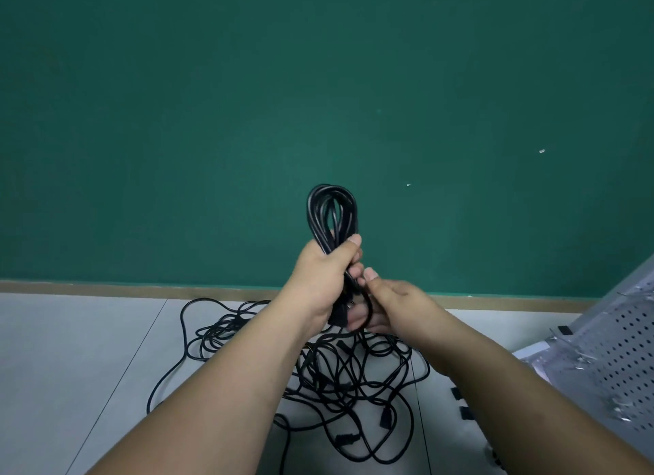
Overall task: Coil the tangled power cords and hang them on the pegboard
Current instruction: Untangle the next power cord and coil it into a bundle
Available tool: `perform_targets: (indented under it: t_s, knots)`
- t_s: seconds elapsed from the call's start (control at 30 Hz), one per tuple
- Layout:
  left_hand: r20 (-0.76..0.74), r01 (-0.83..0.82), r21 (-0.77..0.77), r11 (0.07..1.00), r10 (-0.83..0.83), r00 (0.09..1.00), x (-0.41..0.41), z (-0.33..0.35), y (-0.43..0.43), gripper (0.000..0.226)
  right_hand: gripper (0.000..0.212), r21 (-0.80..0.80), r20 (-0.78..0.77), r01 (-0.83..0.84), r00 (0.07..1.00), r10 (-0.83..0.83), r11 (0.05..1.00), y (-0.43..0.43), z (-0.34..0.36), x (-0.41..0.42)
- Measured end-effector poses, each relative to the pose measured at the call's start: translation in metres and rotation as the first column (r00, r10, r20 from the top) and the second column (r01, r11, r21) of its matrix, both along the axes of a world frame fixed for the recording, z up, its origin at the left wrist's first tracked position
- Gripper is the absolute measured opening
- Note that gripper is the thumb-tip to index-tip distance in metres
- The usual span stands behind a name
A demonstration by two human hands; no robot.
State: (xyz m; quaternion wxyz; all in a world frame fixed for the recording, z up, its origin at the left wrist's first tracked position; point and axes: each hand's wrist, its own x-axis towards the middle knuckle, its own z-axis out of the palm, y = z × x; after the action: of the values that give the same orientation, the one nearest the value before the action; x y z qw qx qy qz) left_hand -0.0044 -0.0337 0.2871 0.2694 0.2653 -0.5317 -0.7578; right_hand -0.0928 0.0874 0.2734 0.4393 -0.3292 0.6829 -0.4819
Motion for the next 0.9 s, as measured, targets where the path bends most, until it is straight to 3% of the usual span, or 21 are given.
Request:
perform_targets:
  t_s: [0.07,0.2,0.27,0.33,0.5,0.6,0.77,0.8,0.9]
  knots:
    - [0.010,-0.115,-0.061,0.991,0.116,0.993,0.001,0.001,-0.008,0.021,0.054,0.047,-0.049,-0.092,0.994,0.095,0.995,0.001,0.000,0.003]
    - [0.100,-0.259,-0.401,0.878,0.323,0.941,0.007,-0.002,-0.032,0.010,0.031,0.044,-0.160,-0.190,0.968,0.195,0.981,0.007,0.014,-0.006]
    - [0.177,-0.232,-0.584,0.778,0.401,0.899,0.013,-0.002,-0.045,0.015,0.024,0.055,-0.196,-0.233,0.951,0.239,0.971,0.014,0.022,-0.013]
    - [0.286,-0.133,-0.665,0.735,0.415,0.864,0.022,-0.003,-0.056,0.025,0.018,0.025,-0.242,-0.245,0.939,0.244,0.969,0.021,0.029,-0.022]
    - [0.495,0.234,-0.556,0.797,0.092,0.864,0.029,-0.016,-0.062,0.033,0.003,-0.133,-0.536,-0.112,0.844,0.023,0.985,0.030,0.033,-0.041]
    - [0.485,0.369,-0.409,0.835,-0.143,0.863,0.026,-0.016,-0.045,0.058,0.004,-0.310,-0.555,0.035,0.804,-0.211,0.950,0.030,0.036,-0.044]
    - [0.406,0.495,-0.149,0.856,-0.403,0.820,0.016,-0.002,-0.009,0.081,0.011,-0.467,-0.635,0.145,0.631,-0.445,0.872,0.026,0.037,-0.046]
    - [0.374,0.528,-0.123,0.840,-0.454,0.809,0.014,-0.002,-0.003,0.079,0.013,-0.480,-0.640,0.159,0.609,-0.469,0.863,0.025,0.037,-0.045]
    - [0.348,0.619,-0.189,0.763,-0.537,0.768,0.011,-0.004,0.011,0.043,0.016,-0.506,-0.632,0.182,0.587,-0.506,0.843,0.022,0.035,-0.038]
